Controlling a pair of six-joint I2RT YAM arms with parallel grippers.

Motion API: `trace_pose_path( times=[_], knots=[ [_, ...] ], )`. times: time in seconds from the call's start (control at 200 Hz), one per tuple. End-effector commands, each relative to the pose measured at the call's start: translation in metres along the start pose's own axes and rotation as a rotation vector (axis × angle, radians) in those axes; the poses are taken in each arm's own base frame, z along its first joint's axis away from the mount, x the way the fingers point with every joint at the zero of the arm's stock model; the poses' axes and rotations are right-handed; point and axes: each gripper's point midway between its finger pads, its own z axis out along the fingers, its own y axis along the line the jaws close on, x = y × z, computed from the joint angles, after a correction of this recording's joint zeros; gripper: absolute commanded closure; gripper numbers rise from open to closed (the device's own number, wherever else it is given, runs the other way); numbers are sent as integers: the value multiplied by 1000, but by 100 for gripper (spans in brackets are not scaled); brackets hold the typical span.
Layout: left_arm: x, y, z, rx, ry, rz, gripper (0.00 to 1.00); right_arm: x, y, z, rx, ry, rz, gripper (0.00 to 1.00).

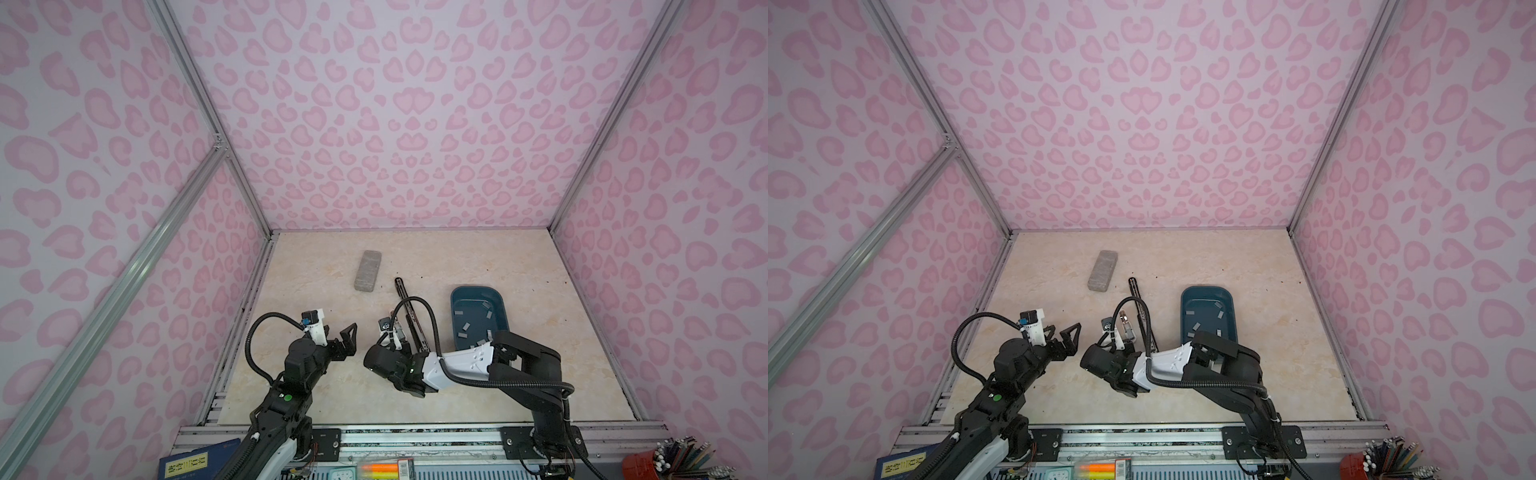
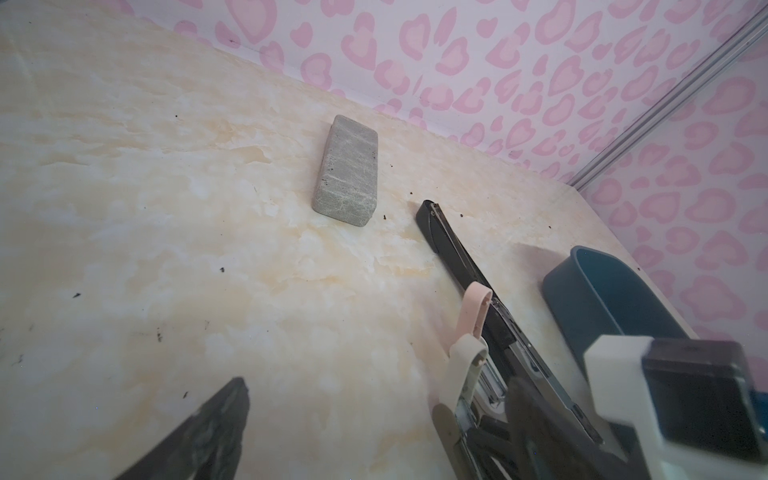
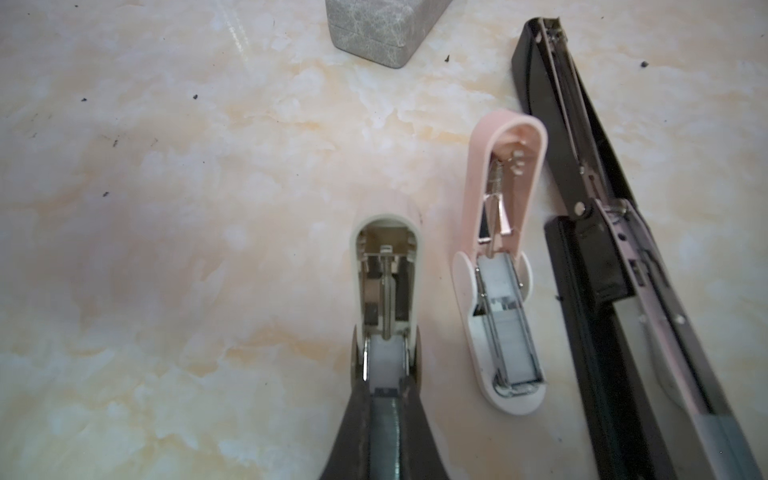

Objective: Load the staples into the stapler

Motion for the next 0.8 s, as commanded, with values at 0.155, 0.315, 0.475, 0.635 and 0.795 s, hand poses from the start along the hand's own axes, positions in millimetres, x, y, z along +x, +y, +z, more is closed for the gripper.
trace_pose_path(
  times=[0.155,0.315,0.475,0.635,0.795],
  knots=[
    [-12,-5,-1,14,-43,-5,3,10,-10,-4,43,14,-3,99],
    [-11,-5,0,14,-41,-4,3,12,-11,-8,43,13,-4,93],
    [-11,-4,0,13,-41,-5,3,9,-11,-13,39,3,-3,86],
    [-11,-5,0,13,-41,-4,3,5,-12,-18,37,-12,-3,75],
    [-11,-5,0,15,-42,-4,3,2,-13,-21,34,-21,3,73]
  ],
)
